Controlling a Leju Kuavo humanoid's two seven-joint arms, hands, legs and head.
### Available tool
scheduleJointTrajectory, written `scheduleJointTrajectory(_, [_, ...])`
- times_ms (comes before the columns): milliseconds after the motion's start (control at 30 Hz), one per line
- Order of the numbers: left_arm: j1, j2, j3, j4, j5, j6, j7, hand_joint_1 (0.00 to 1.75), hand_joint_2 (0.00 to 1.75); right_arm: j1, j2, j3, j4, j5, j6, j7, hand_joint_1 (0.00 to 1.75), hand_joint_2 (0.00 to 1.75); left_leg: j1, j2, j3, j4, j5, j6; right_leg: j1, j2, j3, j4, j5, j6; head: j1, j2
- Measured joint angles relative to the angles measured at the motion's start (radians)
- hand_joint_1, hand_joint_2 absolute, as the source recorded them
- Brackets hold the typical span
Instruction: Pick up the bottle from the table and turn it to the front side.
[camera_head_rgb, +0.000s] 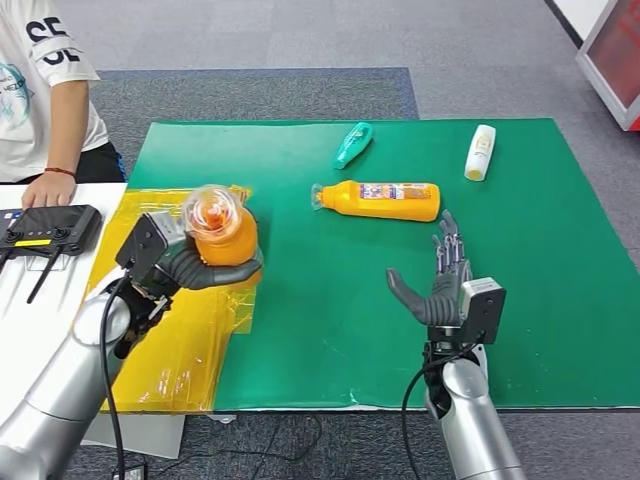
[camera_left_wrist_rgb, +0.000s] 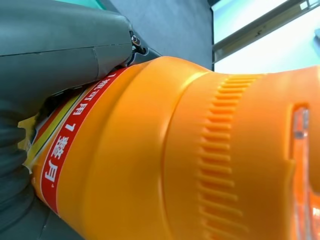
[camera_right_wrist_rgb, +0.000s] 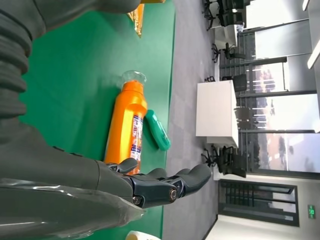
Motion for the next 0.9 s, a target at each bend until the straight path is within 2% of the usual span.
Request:
scheduleJointTrajectory(133, [-0.021, 0.005, -0.006, 0.002, -0.037, 0.017, 0.028, 1.75, 1.75, 0.001, 0.000, 0.000, 0.000, 0.008, 0.000, 0.010, 0.00, 1.75, 0.000, 0.000, 0.000, 0.000, 0.000, 0.000, 0.000, 0.000, -0.001, 0.000, 0.000, 0.000, 0.000, 0.000])
scheduleJointTrajectory(233, [-0.076, 0.016, -0.020, 0.025, -0.080, 0.008, 0.099, 1.75, 1.75, -0.001, 0.000, 0.000, 0.000, 0.021, -0.003, 0.022, 0.00, 1.75, 0.000, 0.000, -0.001, 0.000, 0.000, 0.000, 0.000, 0.000, -0.001, 0.000, 0.000, 0.000, 0.000, 0.000])
scheduleJointTrajectory(367, [-0.247, 0.058, -0.092, 0.156, -0.143, -0.123, 0.210, 1.75, 1.75, -0.016, 0.000, 0.001, 0.007, 0.037, -0.001, 0.035, 0.00, 1.75, 0.000, 0.000, -0.001, 0.000, 0.003, -0.001, 0.000, 0.000, -0.002, 0.000, 0.003, -0.001, 0.000, 0.000])
scheduleJointTrajectory(467, [-0.382, 0.082, -0.164, 0.287, -0.185, -0.186, 0.232, 1.75, 1.75, -0.031, 0.000, 0.004, 0.015, 0.050, 0.001, 0.043, 0.00, 1.75, 0.000, 0.000, -0.002, 0.000, 0.004, -0.003, 0.000, 0.001, -0.003, 0.000, 0.005, -0.001, 0.000, 0.000])
scheduleJointTrajectory(567, [-0.470, 0.097, -0.221, 0.387, -0.193, -0.221, 0.235, 1.75, 1.75, -0.041, 0.000, 0.008, 0.025, 0.059, 0.003, 0.049, 0.00, 1.75, 0.000, 0.000, -0.002, 0.000, 0.005, -0.002, 0.000, 0.001, -0.003, 0.000, 0.005, -0.001, 0.000, 0.000])
scheduleJointTrajectory(700, [-0.521, 0.113, -0.264, 0.462, -0.143, -0.258, 0.227, 1.75, 1.75, -0.055, 0.001, 0.018, 0.042, 0.067, 0.004, 0.054, 0.00, 1.75, 0.000, 0.000, -0.002, 0.000, 0.005, -0.002, 0.000, 0.001, -0.003, 0.000, 0.005, -0.001, 0.000, 0.000])
scheduleJointTrajectory(900, [-0.534, 0.143, -0.298, 0.504, -0.058, -0.285, 0.217, 1.75, 1.75, -0.076, 0.002, 0.046, 0.065, 0.076, -0.005, 0.055, 0.00, 1.75, 0.000, 0.000, -0.004, 0.000, 0.005, -0.002, 0.000, 0.001, -0.004, 0.000, 0.005, -0.001, 0.000, 0.000])
